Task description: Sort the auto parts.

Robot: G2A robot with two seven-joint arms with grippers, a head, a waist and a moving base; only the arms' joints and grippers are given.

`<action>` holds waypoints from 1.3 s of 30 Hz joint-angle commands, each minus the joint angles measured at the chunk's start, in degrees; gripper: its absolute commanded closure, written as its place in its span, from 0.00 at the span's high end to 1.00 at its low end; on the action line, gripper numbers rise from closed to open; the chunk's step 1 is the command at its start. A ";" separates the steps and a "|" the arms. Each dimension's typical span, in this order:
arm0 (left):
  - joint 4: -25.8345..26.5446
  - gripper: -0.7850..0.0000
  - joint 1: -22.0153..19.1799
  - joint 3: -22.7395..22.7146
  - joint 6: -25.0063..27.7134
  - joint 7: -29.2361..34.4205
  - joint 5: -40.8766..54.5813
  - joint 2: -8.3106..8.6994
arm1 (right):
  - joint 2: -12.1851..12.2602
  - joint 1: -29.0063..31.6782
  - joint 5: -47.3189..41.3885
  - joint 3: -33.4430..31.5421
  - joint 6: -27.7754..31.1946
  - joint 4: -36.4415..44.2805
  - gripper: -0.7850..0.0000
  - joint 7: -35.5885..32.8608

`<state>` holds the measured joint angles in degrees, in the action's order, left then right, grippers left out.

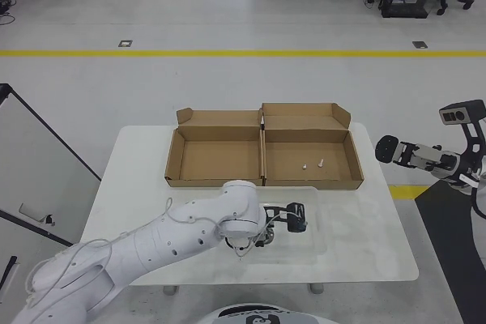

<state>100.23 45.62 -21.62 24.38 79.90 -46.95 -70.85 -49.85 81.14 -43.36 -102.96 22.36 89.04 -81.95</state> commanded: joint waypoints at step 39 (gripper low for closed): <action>26.72 0.00 23.47 -47.36 17.48 -19.80 22.60 16.51 | 0.00 0.00 -0.01 0.00 0.00 0.00 1.00 0.00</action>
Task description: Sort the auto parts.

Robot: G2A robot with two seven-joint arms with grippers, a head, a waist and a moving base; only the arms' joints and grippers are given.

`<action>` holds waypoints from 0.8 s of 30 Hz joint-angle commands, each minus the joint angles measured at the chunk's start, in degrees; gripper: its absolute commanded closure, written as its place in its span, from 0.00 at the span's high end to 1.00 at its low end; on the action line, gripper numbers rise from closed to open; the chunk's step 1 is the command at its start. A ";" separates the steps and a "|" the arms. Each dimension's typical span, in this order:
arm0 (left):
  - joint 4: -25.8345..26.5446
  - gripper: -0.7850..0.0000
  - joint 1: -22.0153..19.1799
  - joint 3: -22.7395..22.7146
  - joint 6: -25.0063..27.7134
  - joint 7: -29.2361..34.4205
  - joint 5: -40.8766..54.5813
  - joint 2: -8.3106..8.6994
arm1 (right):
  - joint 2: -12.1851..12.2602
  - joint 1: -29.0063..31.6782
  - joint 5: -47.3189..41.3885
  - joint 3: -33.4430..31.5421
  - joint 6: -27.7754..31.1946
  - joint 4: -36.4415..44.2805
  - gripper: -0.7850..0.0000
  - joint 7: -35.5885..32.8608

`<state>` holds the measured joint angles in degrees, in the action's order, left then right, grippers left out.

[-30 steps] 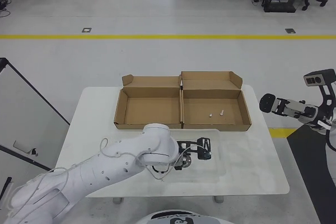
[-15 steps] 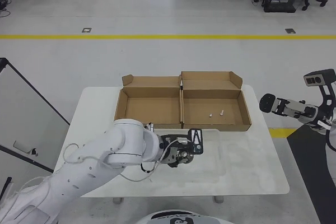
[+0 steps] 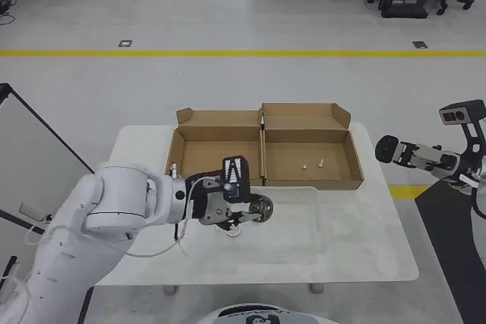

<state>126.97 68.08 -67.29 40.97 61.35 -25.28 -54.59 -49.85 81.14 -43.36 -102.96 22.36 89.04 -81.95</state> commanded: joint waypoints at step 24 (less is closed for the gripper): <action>-4.04 0.00 19.15 -25.73 14.64 -15.51 18.29 4.00 | 0.00 0.00 -0.01 0.00 0.00 0.00 1.00 0.00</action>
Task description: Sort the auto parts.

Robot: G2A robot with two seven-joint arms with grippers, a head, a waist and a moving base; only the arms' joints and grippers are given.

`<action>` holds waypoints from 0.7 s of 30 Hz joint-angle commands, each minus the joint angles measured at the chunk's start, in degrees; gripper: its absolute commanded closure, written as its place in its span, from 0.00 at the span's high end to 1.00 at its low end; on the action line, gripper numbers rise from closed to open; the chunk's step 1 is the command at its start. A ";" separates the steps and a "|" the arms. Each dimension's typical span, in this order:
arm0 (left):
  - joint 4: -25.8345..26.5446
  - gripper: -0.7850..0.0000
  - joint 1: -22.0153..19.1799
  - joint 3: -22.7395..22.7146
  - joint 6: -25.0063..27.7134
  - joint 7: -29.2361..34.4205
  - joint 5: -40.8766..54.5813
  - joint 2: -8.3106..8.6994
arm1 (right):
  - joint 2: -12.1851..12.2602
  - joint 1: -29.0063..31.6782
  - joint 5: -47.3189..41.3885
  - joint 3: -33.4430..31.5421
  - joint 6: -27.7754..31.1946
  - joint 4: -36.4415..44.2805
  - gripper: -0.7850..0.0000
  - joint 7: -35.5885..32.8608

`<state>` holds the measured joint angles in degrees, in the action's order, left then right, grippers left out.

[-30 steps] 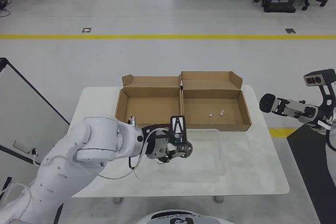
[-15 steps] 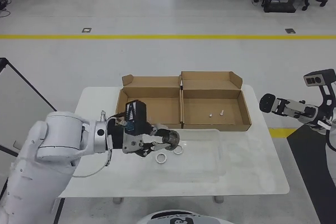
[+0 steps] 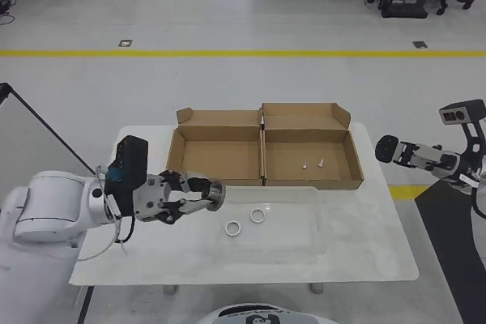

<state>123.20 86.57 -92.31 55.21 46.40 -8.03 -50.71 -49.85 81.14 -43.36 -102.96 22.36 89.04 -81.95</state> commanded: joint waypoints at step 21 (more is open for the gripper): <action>-1.03 0.00 4.47 -5.32 1.82 -2.69 7.78 1.18 | 0.00 0.00 -0.01 0.00 0.00 0.00 1.00 0.00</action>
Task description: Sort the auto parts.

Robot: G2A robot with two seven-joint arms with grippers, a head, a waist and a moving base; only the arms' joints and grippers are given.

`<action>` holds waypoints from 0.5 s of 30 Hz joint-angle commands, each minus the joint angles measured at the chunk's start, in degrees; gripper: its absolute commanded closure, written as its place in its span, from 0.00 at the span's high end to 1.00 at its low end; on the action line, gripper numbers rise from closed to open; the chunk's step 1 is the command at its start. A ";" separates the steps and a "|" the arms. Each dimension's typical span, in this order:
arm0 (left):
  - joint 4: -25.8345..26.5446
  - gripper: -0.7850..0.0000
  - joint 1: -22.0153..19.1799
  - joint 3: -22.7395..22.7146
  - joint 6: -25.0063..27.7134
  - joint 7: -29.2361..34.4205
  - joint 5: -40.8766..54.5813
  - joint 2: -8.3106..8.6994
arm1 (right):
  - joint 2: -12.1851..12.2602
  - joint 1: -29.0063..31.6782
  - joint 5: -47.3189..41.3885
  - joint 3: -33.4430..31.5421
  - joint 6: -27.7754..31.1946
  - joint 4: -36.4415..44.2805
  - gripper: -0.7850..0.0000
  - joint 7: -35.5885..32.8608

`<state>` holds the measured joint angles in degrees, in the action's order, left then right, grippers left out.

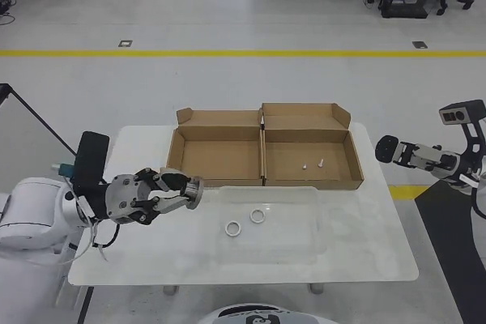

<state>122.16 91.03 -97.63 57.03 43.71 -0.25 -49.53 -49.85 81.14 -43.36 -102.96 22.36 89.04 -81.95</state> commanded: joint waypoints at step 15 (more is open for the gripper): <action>2.79 0.00 1.30 3.99 -2.12 -6.21 10.74 -0.09 | 0.00 0.00 -0.01 0.00 0.00 0.00 1.00 0.00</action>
<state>124.88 92.28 -94.04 54.97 38.05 8.67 -49.63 -49.85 81.14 -43.36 -102.96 22.36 89.04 -81.95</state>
